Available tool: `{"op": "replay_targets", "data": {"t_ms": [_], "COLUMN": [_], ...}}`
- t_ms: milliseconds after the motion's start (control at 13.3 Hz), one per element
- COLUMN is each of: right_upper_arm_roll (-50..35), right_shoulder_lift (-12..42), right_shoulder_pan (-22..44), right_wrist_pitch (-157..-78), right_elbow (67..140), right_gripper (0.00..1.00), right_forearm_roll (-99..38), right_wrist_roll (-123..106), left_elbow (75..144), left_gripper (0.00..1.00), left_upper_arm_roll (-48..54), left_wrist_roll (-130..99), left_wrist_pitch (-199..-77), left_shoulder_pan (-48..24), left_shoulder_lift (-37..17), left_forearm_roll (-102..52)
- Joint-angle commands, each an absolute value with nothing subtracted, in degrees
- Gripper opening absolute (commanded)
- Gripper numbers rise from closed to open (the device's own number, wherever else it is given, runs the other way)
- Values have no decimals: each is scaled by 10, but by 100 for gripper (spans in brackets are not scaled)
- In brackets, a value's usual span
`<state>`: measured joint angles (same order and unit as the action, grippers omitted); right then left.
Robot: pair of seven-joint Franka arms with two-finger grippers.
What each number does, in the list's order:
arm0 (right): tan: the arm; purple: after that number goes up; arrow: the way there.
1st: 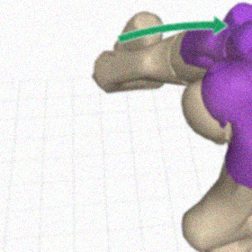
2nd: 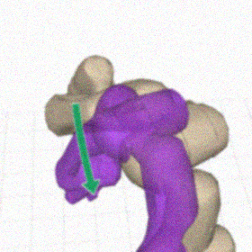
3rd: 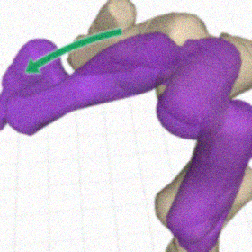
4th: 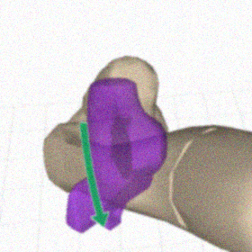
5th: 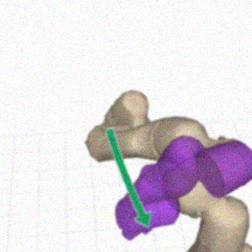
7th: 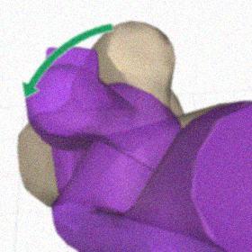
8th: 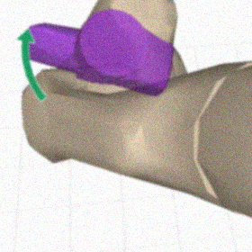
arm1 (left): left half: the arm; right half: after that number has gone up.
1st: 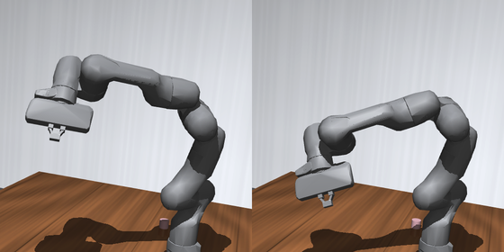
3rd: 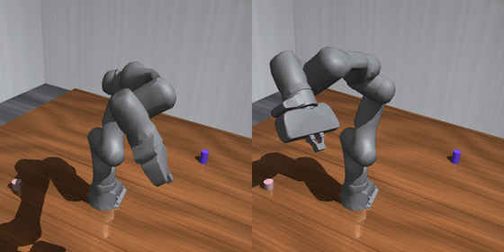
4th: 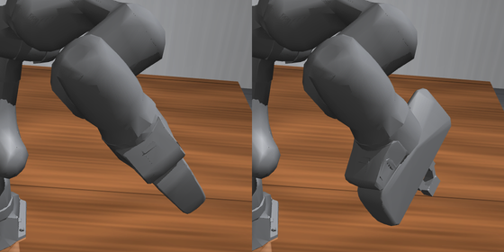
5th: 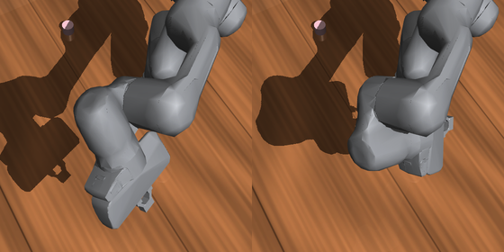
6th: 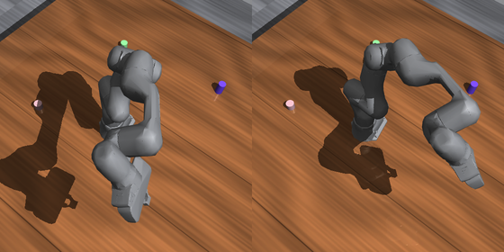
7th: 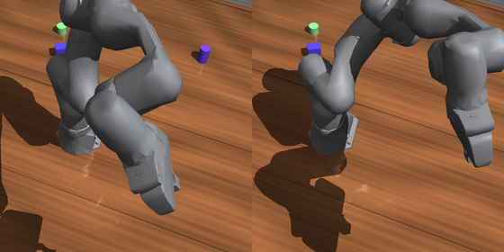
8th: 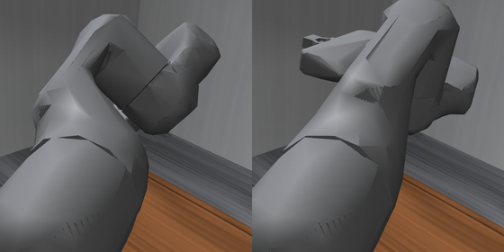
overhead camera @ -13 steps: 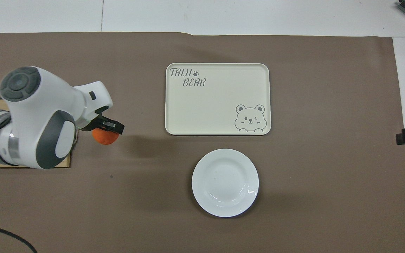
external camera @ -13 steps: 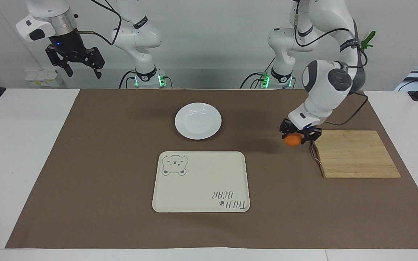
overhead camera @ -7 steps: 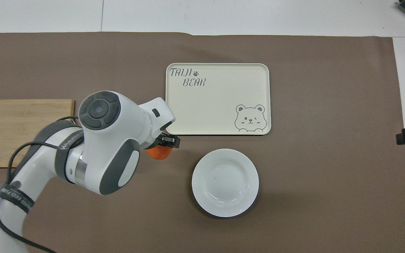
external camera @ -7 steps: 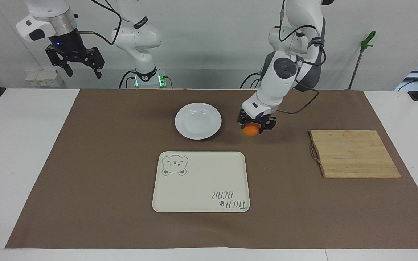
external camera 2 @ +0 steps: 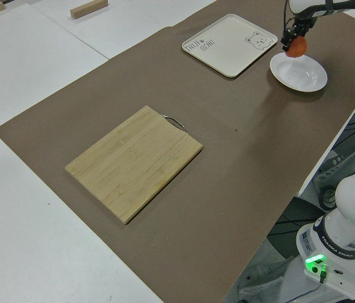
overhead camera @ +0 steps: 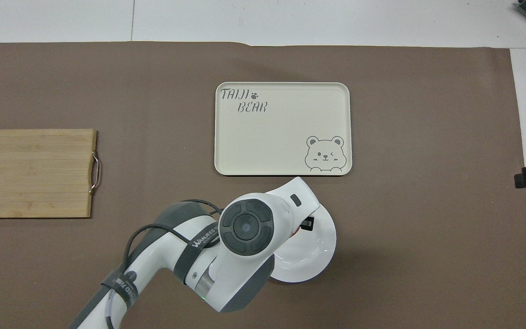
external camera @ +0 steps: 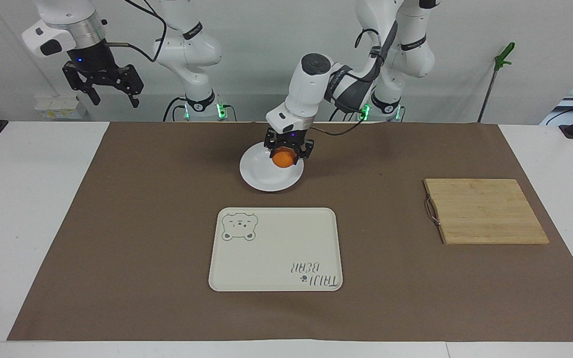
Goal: Place orange and plate with both arms
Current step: 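Lift the orange with the left gripper and carry it over the plate, then open the left gripper to drop the orange onto the plate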
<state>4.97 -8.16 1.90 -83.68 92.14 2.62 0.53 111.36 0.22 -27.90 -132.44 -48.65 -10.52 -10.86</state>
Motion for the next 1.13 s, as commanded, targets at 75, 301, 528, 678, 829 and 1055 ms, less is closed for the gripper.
{"op": "replay_targets", "data": {"t_ms": [75, 301, 528, 678, 829, 1055], "right_upper_arm_roll": [47, 47, 47, 47, 47, 47], "right_shoulder_lift": [-84, -84, -85, -85, -84, -84], "right_shoulder_pan": [14, 14, 15, 15, 15, 15], "right_wrist_pitch": [-827, -827, -827, -827, -827, -827], "right_elbow": [918, 918, 918, 918, 918, 918], "right_gripper": [100, 100, 100, 100, 100, 100], "right_forearm_roll": [32, 32, 32, 32, 32, 32], "right_wrist_roll": [-5, -6, -6, -6, -6, -6], "left_elbow": [1122, 1122, 1118, 1118, 1117, 1112], "left_gripper": [0, 57, 100, 100, 100, 100], "left_upper_arm_roll": [-10, -11, -11, -15, -19, -19], "left_wrist_roll": [-294, -305, -294, -296, -283, -227], "left_wrist_pitch": [-1355, -1353, -1351, -1339, -1312, -1225], "left_shoulder_pan": [-539, -559, -548, -537, -511, -443], "left_shoulder_lift": [-148, -166, -157, -138, -107, -64], "left_forearm_roll": [-117, -117, -117, -115, -103, -34]}}
